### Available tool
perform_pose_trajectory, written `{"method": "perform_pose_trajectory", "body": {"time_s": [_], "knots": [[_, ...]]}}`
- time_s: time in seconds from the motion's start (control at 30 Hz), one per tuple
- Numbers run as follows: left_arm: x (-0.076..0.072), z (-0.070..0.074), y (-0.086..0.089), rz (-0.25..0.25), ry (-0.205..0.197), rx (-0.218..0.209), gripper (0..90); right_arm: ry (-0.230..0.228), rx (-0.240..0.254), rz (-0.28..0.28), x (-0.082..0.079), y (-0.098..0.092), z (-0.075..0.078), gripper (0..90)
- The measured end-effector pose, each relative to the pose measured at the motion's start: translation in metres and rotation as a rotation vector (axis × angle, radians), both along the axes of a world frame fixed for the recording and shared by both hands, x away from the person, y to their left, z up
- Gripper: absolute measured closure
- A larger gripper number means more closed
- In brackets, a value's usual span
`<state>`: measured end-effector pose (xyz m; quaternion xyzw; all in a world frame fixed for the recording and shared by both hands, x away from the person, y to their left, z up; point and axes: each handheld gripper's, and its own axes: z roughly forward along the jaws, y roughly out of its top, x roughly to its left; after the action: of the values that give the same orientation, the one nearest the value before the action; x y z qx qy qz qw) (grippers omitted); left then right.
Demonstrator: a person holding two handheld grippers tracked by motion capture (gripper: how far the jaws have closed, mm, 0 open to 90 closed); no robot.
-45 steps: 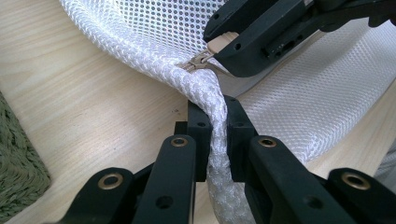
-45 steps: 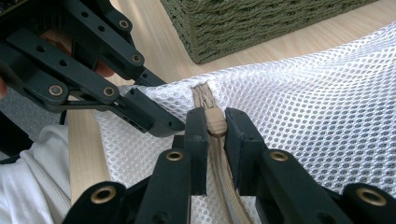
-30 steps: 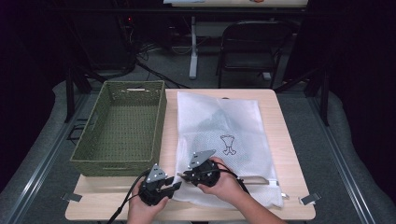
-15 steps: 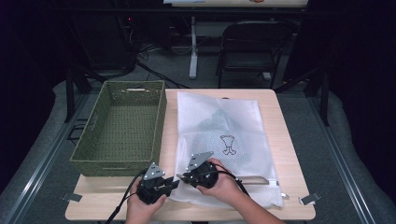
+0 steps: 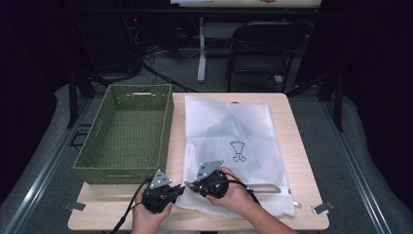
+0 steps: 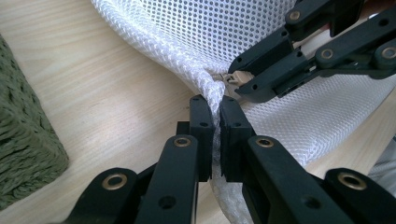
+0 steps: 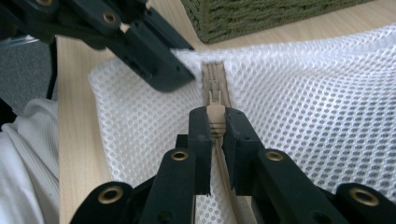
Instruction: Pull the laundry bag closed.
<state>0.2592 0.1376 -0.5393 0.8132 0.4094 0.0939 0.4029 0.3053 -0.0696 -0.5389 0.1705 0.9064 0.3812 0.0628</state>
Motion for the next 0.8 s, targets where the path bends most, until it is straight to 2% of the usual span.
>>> {"method": "perform_pose_trajectory", "body": {"time_s": [0.17,0.27,0.37,0.5,0.53,0.63,0.8], "knots": [[-0.001,0.000,0.001,0.004,-0.002,0.003,86.2,-0.001,-0.004,0.007,0.000,-0.001,-0.001,82.1],[-0.001,0.002,0.003,0.005,-0.003,-0.006,86.2,-0.013,-0.039,0.008,-0.001,-0.004,-0.003,82.1],[-0.001,0.002,0.004,0.009,0.006,-0.022,86.1,-0.006,-0.039,0.004,-0.001,-0.010,-0.004,82.1],[0.000,0.001,0.003,0.003,0.001,-0.007,85.7,-0.023,-0.045,0.003,-0.004,-0.012,-0.004,82.0],[0.000,0.001,0.003,0.000,0.012,-0.014,85.0,-0.023,-0.045,0.003,-0.004,-0.012,-0.005,82.1],[0.001,-0.002,0.004,-0.002,0.021,-0.030,79.4,-0.017,-0.047,-0.003,-0.004,-0.012,-0.007,82.0],[0.005,-0.002,0.002,0.012,0.007,-0.038,66.4,-0.024,-0.047,0.003,-0.004,-0.012,-0.008,82.0]]}}
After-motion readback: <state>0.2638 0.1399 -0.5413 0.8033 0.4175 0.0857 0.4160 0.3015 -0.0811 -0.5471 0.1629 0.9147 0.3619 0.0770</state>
